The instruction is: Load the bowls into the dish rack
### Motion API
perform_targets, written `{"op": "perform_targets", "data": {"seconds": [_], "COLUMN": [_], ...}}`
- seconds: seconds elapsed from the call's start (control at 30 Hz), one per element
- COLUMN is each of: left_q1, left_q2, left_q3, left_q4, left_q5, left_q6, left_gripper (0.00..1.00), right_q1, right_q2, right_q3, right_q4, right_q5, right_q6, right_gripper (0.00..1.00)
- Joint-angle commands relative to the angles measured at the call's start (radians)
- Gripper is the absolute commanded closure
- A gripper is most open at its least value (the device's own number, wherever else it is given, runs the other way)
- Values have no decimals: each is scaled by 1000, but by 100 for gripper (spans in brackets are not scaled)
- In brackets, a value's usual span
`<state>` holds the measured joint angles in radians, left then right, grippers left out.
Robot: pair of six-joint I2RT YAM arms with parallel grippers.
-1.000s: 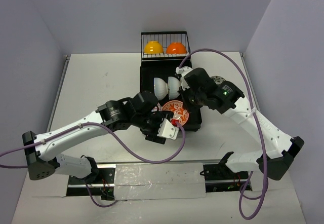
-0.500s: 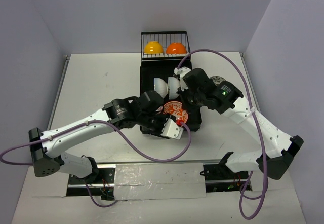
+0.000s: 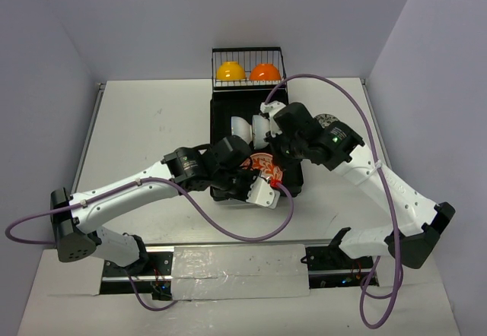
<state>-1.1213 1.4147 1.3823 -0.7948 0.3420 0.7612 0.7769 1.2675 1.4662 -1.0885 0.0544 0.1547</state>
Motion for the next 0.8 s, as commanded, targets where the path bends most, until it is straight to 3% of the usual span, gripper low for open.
{"op": "perform_targets", "data": {"seconds": [0.0,0.1,0.2,0.3,0.33,0.47,0.6,0.77], "left_q1": [-6,-6,-6,-8,-6,-8,-6,8], "left_q2": [3,1,-3,-22,-34,-72,-100,-123], "left_q3": [38,35,21,-5,-23,-72,-123,-161], "left_q4": [-7,-4,8,40,54,124,204,327], "left_q5": [12,20,25,25,25,34,43,46], "left_q6": [10,3,-14,-39,-46,-95,-155,-296], "left_gripper": [85,100,100,100,100,100,100,100], "right_q1": [7,7,7,5,5,2,-4,-16], "right_q2": [-8,-14,-23,-33,-33,-34,-56,-124], "right_q3": [49,42,26,13,10,17,28,57], "right_q4": [32,36,50,59,59,50,56,85], "right_q5": [-10,-10,-10,-2,-1,8,48,172], "right_q6": [-9,-9,-10,-4,-4,14,37,66], "right_gripper": [100,100,100,75,55,30,14,9]}}
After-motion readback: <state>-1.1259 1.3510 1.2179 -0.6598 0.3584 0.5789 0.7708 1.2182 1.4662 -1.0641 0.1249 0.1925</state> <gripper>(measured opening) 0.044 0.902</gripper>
